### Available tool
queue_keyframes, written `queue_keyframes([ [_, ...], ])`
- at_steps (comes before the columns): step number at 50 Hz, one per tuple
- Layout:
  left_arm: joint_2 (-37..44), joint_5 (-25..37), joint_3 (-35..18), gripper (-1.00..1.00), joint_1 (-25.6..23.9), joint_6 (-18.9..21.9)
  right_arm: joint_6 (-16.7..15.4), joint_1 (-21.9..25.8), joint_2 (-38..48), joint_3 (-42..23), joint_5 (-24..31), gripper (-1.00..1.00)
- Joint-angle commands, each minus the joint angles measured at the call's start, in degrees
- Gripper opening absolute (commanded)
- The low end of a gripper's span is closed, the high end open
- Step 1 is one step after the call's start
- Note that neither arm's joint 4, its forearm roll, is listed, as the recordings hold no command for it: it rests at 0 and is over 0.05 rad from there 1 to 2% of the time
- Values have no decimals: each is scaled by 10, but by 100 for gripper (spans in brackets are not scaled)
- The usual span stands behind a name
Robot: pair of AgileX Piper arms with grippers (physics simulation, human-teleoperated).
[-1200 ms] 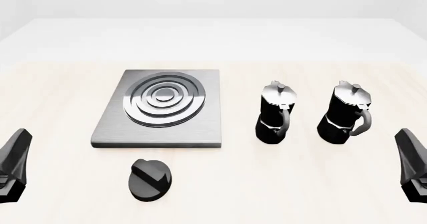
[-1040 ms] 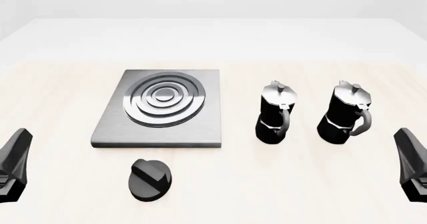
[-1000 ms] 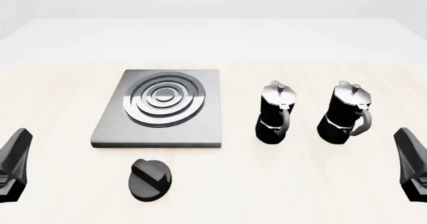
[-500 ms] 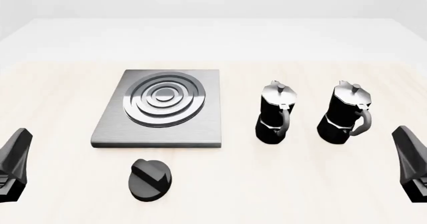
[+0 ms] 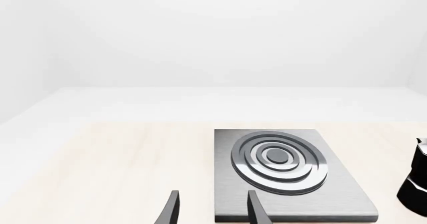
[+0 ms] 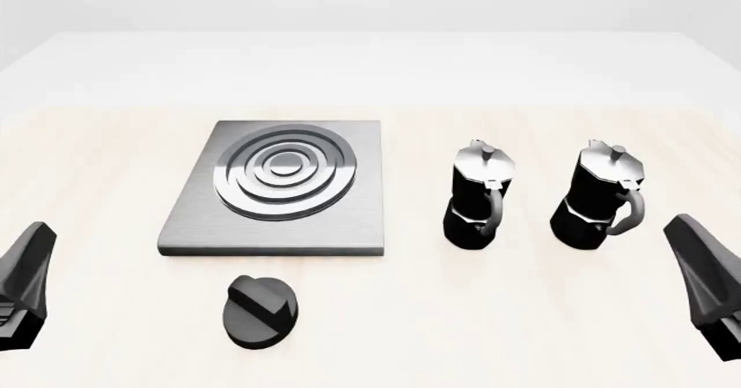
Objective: Turn off the stove.
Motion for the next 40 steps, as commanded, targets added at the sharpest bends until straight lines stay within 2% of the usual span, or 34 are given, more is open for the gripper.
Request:
queue_keyframes([
  [1, 0, 0, 0, 100, 0, 0, -9, 44, 53, -10, -25, 100],
  [3, 0, 0, 0, 100, 0, 0, -22, 58, 77, -13, -41, 100],
  [4, 0, 0, 0, 100, 0, 0, -9, 69, 94, -16, -48, 100],
  [8, 0, 0, 0, 100, 0, 0, -31, 78, 148, -27, -76, 100],
  [9, 0, 0, 0, 100, 0, 0, -18, 91, 168, -32, -81, 100],
  [11, 0, 0, 0, 100, 0, 0, -23, 94, 170, -35, -82, 100],
  [12, 0, 0, 0, 100, 0, 0, -42, 112, 201, -39, -96, 100],
  [17, 0, 0, 0, 100, 0, 0, -51, 134, 248, -49, -117, 100],
  [18, 0, 0, 0, 100, 0, 0, -63, 148, 263, -51, -123, 100],
  [22, 0, 0, 0, 100, 0, 0, -76, 174, 296, -64, -137, 100],
  [27, 0, 0, 0, 100, 0, 0, -70, 207, 336, -88, -135, 100],
  [29, 0, 0, 0, 100, 0, 0, -79, 228, 352, -98, -132, 100],
  [40, 0, 0, 0, 100, 0, 0, -79, 267, 437, -146, -125, 100],
])
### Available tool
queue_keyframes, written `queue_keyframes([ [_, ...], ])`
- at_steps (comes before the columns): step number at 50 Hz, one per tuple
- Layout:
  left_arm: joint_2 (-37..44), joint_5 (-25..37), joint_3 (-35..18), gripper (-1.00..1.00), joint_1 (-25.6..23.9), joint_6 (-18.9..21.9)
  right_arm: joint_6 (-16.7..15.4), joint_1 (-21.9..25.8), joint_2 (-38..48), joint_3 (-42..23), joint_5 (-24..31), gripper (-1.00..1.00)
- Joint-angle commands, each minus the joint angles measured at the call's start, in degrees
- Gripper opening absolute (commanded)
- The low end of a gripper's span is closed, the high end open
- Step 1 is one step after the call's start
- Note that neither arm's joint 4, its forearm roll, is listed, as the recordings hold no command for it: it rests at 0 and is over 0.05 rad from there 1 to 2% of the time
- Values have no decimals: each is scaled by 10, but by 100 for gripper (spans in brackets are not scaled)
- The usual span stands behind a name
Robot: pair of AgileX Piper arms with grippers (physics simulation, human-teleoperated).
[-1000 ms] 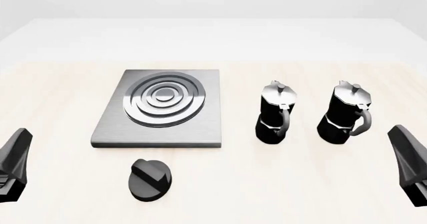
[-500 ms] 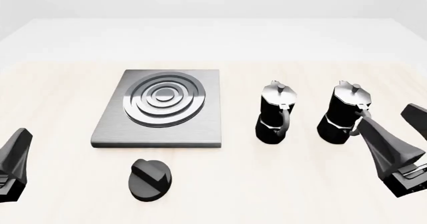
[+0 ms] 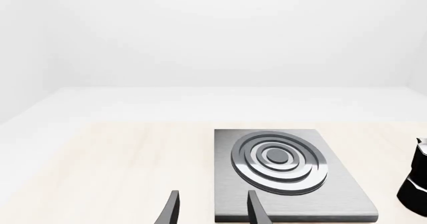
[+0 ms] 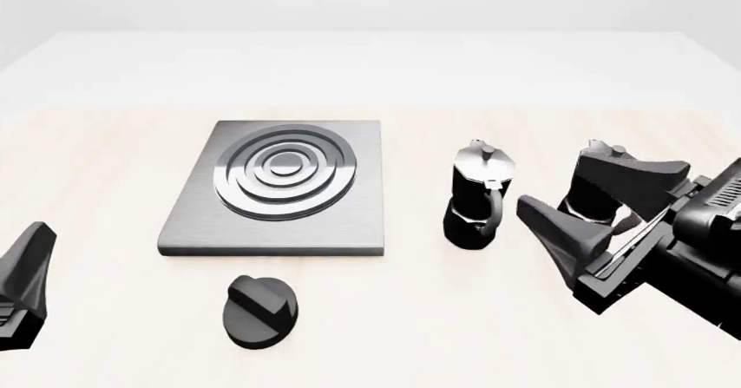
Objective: Turn off the stove.
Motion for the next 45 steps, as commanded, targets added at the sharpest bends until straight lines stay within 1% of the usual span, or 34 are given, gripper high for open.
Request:
queue_keyframes([
  [1, 0, 0, 0, 100, 0, 0, -2, 54, 88, -46, 1, 100],
  [3, 0, 0, 0, 100, 0, 0, -1, 61, 100, -52, 2, 100],
  [5, 0, 0, 0, 100, 0, 0, -12, 71, 121, -57, -4, 100],
  [7, 0, 0, 0, 100, 0, 0, -6, 80, 139, -65, -6, 100],
  [9, 0, 0, 0, 100, 0, 0, -11, 91, 146, -66, -4, 100],
  [11, 0, 0, 0, 100, 0, 0, -9, 96, 150, -66, -4, 100],
  [13, 0, 0, 0, 100, 0, 0, -12, 104, 178, -74, -14, 100],
  [17, 0, 0, 0, 100, 0, 0, -11, 114, 206, -86, -23, 100],
  [23, 0, 0, 0, 100, 0, 0, -12, 140, 236, -108, -21, 100],
  [27, 0, 0, 0, 100, 0, 0, -11, 153, 246, -112, -23, 100],
  [28, 0, 0, 0, 100, 0, 0, -11, 156, 255, -115, -25, 100],
  [29, 0, 0, 0, 100, 0, 0, -10, 173, 276, -120, -32, 100],
  [34, 0, 0, 0, 100, 0, 0, -7, 187, 310, -135, -36, 100],
  [35, 0, 0, 0, 100, 0, 0, -13, 189, 318, -138, -39, 100],
  [36, 0, 0, 0, 100, 0, 0, -9, 192, 326, -141, -39, 100],
  [37, -1, 0, 0, 100, 1, 1, -7, 215, 376, -167, -42, 100],
  [40, -1, 0, 0, 100, 1, 1, -1, 224, 389, -177, -41, 100],
  [45, -1, 0, 0, 100, 1, 1, -5, 241, 416, -190, -46, 100],
])
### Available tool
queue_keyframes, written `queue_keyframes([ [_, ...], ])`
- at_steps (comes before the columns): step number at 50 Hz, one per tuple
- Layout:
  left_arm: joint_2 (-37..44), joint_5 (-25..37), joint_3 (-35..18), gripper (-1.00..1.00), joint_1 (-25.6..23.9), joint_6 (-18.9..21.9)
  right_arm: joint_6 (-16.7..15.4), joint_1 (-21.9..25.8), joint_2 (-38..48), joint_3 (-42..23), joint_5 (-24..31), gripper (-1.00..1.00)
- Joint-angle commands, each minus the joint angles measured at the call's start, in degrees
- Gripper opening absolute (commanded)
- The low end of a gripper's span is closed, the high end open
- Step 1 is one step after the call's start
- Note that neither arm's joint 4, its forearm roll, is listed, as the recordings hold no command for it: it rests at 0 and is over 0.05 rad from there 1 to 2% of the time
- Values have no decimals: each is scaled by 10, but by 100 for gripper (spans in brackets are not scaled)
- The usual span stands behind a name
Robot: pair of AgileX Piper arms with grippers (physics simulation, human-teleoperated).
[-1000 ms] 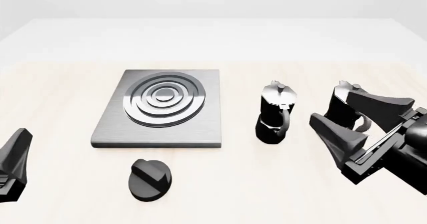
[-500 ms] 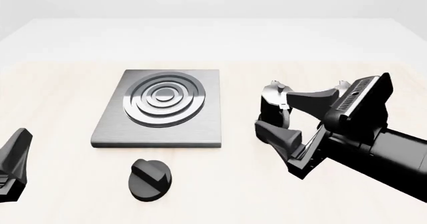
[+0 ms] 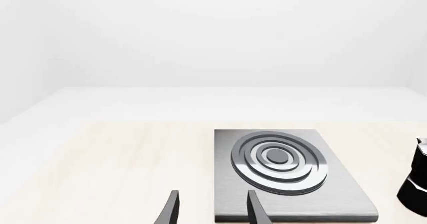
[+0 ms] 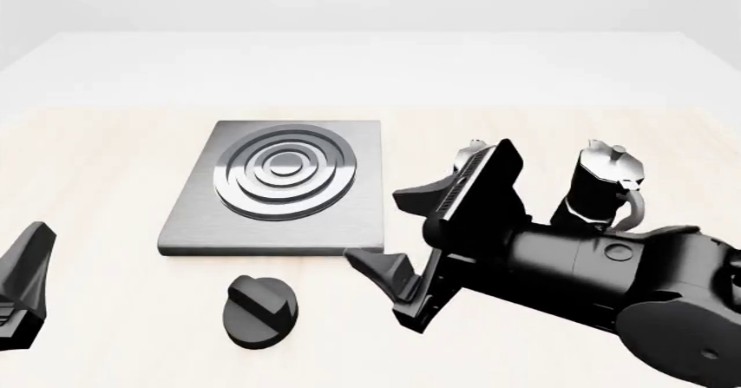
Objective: Turn off the stove.
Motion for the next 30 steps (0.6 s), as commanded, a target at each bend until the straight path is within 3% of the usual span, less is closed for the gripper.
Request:
queue_keyframes([
  [1, -1, 0, 0, 100, 1, 1, 1, 46, 84, -43, -9, 100],
  [30, 1, 0, 0, 100, -1, 0, -1, 82, 201, -110, 3, 100],
])
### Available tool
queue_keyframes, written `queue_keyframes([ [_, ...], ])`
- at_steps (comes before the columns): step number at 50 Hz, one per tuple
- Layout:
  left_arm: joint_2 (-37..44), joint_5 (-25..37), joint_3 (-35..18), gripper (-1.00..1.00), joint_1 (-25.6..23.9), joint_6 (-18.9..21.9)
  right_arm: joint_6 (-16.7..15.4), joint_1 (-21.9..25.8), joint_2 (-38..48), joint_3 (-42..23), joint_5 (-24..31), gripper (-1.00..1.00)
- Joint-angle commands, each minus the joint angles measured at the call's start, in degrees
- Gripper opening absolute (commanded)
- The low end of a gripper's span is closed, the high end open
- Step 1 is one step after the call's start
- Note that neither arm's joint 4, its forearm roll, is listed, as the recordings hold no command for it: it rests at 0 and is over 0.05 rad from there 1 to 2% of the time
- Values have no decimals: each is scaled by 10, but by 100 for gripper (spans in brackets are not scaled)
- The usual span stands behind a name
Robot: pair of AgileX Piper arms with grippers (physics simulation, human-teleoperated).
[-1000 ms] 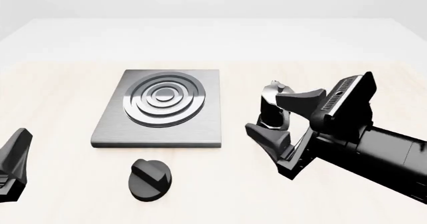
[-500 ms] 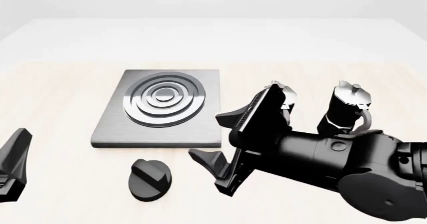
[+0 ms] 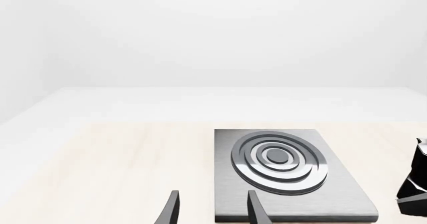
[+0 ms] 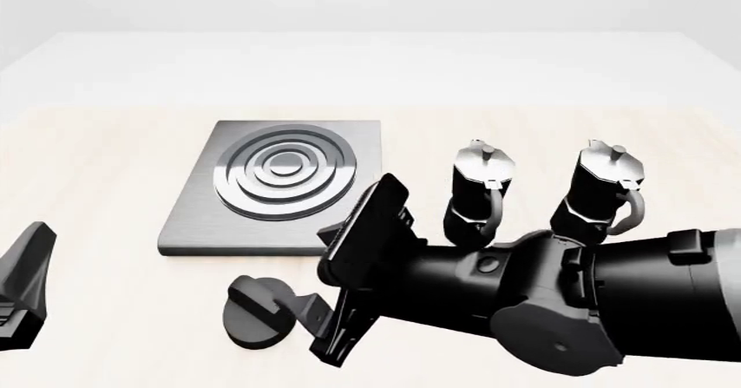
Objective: Turn off the stove.
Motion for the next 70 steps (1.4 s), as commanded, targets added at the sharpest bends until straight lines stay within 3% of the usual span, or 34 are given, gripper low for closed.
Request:
queue_keyframes([
  [1, 0, 0, 0, 100, 0, 0, 2, 9, 47, -20, 1, 100],
  [39, 0, 0, 0, 100, 0, 0, -13, 15, 159, -64, -38, 100],
  [70, 0, 0, 0, 100, 0, 0, 7, 40, 202, -72, -57, 100],
])
